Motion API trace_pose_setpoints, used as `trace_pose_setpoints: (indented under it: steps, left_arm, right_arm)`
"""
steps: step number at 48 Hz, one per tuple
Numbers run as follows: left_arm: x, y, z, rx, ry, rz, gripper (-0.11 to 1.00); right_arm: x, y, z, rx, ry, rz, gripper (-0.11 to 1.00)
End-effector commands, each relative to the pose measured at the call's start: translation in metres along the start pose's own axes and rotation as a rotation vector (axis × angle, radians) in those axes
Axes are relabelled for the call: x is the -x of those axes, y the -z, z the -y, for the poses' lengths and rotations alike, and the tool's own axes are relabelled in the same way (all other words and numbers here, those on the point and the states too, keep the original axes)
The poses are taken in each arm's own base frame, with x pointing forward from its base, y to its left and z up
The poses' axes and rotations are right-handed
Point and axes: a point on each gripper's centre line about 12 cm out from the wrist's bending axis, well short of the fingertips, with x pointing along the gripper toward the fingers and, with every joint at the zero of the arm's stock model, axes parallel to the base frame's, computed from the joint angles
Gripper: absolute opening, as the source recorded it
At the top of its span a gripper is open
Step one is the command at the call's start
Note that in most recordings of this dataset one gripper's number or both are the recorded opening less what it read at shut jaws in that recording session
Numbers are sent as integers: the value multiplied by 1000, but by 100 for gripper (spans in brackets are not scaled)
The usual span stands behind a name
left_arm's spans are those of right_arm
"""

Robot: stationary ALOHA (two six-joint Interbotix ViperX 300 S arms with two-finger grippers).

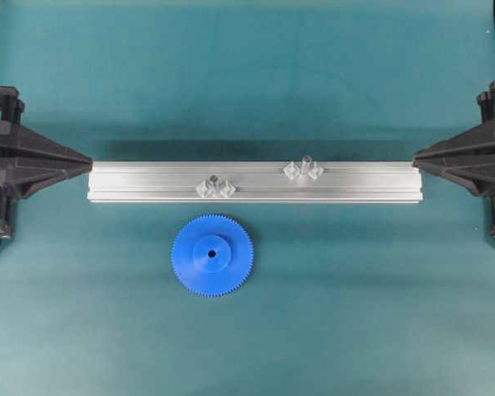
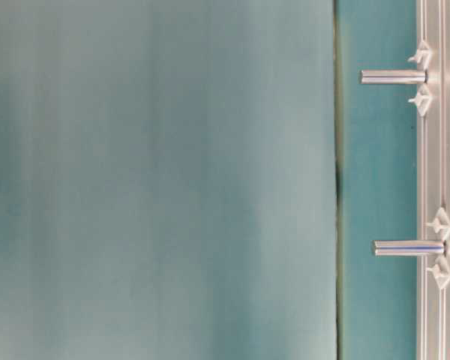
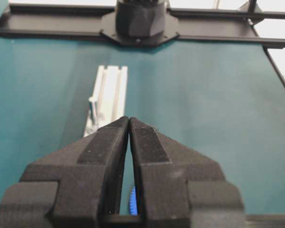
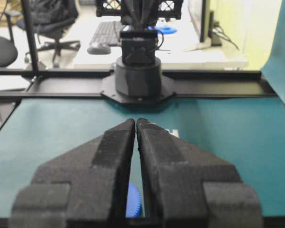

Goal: Find the location of the shaft and insert the large gear.

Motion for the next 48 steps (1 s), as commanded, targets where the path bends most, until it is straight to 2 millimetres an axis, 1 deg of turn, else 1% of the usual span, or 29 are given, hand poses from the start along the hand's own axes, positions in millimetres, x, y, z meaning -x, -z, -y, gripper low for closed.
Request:
trace_pose_setpoints:
  steps: [1,3,4,5,8,12,16,21,25,30,33,37,43,48]
  left_arm:
    - [-4,-14,2,18,12,31,11]
    - [-5,-19,2,27,11,35,12]
    - [-5,-21,2,30,12,32,12]
    - [-6,-23,2,32,12,27,10]
    - [-8,-26,2,33,11,4,2]
    - [-12,-29,3,32,16,-32,1]
    - [-20,-29,7,32,31,-76,1]
    - [-37,-27,14,34,59,-144,1]
    - [-54,-23,20,34,78,-196,1]
    - [-76,-14,27,29,95,-285,1]
    - [-90,-3,29,23,94,-371,1]
    - [-102,7,33,17,99,-460,1]
    - [-116,15,44,6,127,-535,2]
    - [-126,20,52,1,146,-569,9]
  right_arm:
    - [-3,-8,-1,-5,-5,21,16]
    - [-2,-10,-1,-18,-3,28,17]
    - [-2,-9,-1,-27,-1,28,21]
    - [-1,-10,0,-36,0,32,22]
    - [1,-12,0,-62,2,35,14]
    - [4,-13,0,-84,1,20,7]
    - [5,-13,-1,-98,1,-28,6]
    - [4,-12,-1,-103,6,-135,6]
    - [2,-11,0,-103,13,-221,6]
    - [0,-11,0,-103,16,-305,6]
    - [-1,-7,0,-103,20,-355,6]
    - [-2,-3,1,-104,27,-413,6]
    - [-1,3,2,-103,32,-471,7]
    - [0,6,2,-109,39,-511,7]
